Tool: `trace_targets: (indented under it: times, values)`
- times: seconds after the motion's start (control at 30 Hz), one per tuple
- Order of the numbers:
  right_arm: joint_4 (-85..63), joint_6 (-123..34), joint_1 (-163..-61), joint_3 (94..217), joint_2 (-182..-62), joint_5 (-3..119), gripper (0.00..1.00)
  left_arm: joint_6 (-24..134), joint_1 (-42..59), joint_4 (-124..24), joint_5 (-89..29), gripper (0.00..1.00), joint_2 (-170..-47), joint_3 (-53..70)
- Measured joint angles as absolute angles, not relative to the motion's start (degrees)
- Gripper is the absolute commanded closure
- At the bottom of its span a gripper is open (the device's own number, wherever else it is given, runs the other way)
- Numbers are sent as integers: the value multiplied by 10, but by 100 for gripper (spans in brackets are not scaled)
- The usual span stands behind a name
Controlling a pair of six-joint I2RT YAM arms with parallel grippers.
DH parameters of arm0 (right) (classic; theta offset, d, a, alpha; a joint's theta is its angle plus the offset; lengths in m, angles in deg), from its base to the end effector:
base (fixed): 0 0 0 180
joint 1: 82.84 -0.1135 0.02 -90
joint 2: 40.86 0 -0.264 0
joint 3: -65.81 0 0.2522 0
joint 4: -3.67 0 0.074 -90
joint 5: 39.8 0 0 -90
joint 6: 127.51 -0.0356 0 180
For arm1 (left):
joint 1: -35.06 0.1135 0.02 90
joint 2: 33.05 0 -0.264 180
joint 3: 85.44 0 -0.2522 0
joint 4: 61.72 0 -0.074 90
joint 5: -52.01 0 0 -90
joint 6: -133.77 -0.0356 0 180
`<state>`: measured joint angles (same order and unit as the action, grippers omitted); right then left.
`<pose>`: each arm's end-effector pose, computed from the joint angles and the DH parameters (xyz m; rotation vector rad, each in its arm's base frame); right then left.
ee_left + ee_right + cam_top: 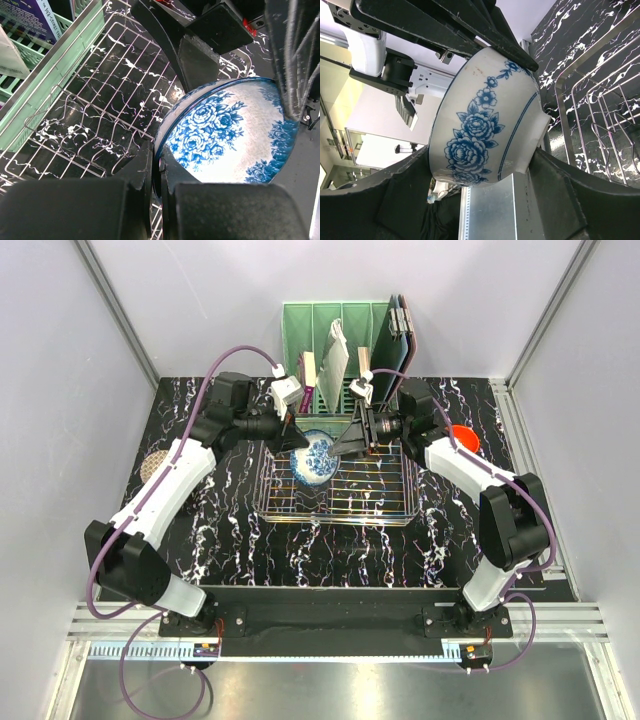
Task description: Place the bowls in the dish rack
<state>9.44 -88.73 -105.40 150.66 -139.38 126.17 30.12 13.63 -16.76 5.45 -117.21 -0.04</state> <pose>0.3432 0.1800 0.3036 -0.7082 1.9580 1.9753 0.2921 -0.1410 0.3652 1.0379 1.8441 -0.8971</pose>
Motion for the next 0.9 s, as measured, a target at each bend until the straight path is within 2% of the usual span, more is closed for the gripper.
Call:
trace_targets:
  times: [0.23, 0.27, 0.33, 0.37, 0.47, 0.53, 0.57, 0.6, 0.67, 0.77, 0.9]
  values:
    - [86, -887, -1054, 1507, -1394, 1257, 51, 303, 136, -170, 54, 100, -1172, 0]
    - [86, -887, -1054, 1507, -1394, 1257, 62, 303, 136, -170, 54, 100, -1172, 0]
    - [85, -887, -1054, 1507, -1394, 1257, 72, 303, 136, -170, 53, 100, -1172, 0]
    - [85, -887, -1054, 1507, -1394, 1257, 83, 303, 136, -170, 53, 100, -1172, 0]
    - [85, -887, -1054, 1507, -1394, 1257, 100, 303, 136, -170, 53, 99, -1172, 0]
    - [85, -887, -1054, 1507, -1394, 1257, 100, 303, 136, -170, 51, 60, -1172, 0]
    - [85, -888, -1054, 1507, -1394, 1257, 100, 304, 136, -171, 48, 49, -1172, 0]
    - [84, -887, -1054, 1506, -1394, 1258, 100, 305, 135, -175, 46, 43, -1172, 0]
    - [79, -885, -1057, 1506, -1394, 1258, 100, 307, 135, -183, 38, 18, -1172, 0]
    - [57, -869, -1061, 1506, -1392, 1257, 100, 308, 135, -187, 30, 4, -1172, 0]
    - [-6, -817, -1063, 1506, -1386, 1242, 100, 313, 148, -192, 21, 1, -1172, 0]
